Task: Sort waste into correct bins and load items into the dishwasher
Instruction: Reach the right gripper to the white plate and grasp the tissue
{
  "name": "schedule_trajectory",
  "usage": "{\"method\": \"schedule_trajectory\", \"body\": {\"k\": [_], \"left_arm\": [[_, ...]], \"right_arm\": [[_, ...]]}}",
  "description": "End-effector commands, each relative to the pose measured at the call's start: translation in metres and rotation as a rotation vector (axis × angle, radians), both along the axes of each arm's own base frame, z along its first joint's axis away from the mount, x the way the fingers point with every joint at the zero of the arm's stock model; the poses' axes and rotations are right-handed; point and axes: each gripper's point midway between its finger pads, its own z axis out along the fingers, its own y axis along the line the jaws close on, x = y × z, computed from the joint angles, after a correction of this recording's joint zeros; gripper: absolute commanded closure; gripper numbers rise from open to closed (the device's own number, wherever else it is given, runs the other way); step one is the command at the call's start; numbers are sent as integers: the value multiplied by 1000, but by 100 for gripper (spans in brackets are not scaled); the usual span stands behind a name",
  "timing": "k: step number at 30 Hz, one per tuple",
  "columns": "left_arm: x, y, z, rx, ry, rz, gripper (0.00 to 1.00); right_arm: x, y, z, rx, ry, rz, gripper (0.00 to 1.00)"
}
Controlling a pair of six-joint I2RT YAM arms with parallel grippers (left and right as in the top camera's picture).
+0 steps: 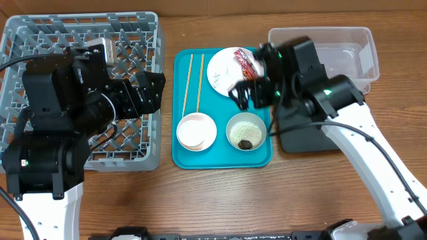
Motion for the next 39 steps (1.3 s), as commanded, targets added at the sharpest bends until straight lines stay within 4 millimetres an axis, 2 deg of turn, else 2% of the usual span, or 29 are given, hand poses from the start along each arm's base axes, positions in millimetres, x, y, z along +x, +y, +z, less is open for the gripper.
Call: {"method": "schedule_trajectory", "body": {"k": [1, 4, 7, 10, 12, 18, 20, 24, 27, 29, 35, 39], "left_arm": [[2, 7, 3, 34, -11, 20, 0], [6, 7, -1, 34, 3, 20, 0], [9, 7, -6, 34, 17, 19, 0], [14, 7, -11, 34, 34, 19, 0], [17, 7, -14, 34, 46, 19, 0], [25, 7, -25, 34, 83, 18, 0], [29, 7, -30, 34, 99, 18, 0], [30, 1, -43, 4, 161, -3, 0], [23, -16, -34, -62, 152, -89, 0], [16, -16, -23, -49, 125, -88, 0], [-16, 11, 35, 176, -106, 72, 0], [-43, 9, 52, 177, -171, 68, 0]], "right_arm": [[24, 11, 23, 50, -109, -3, 5], [45, 20, 20, 71, -158, -5, 12], [56, 33, 3, 57, -164, 23, 18], [70, 29, -20, -38, -140, -22, 18], [80, 24, -27, -84, -125, -54, 17], [105, 28, -29, -142, -117, -68, 13], [113, 30, -36, -155, -111, -75, 13], [125, 35, -74, -183, -69, -75, 12], [129, 37, -103, -205, -28, -71, 13], [129, 37, -118, -220, 1, -68, 17], [129, 37, -149, -244, 44, -63, 15], [131, 38, -172, -257, 70, -60, 18]]}}
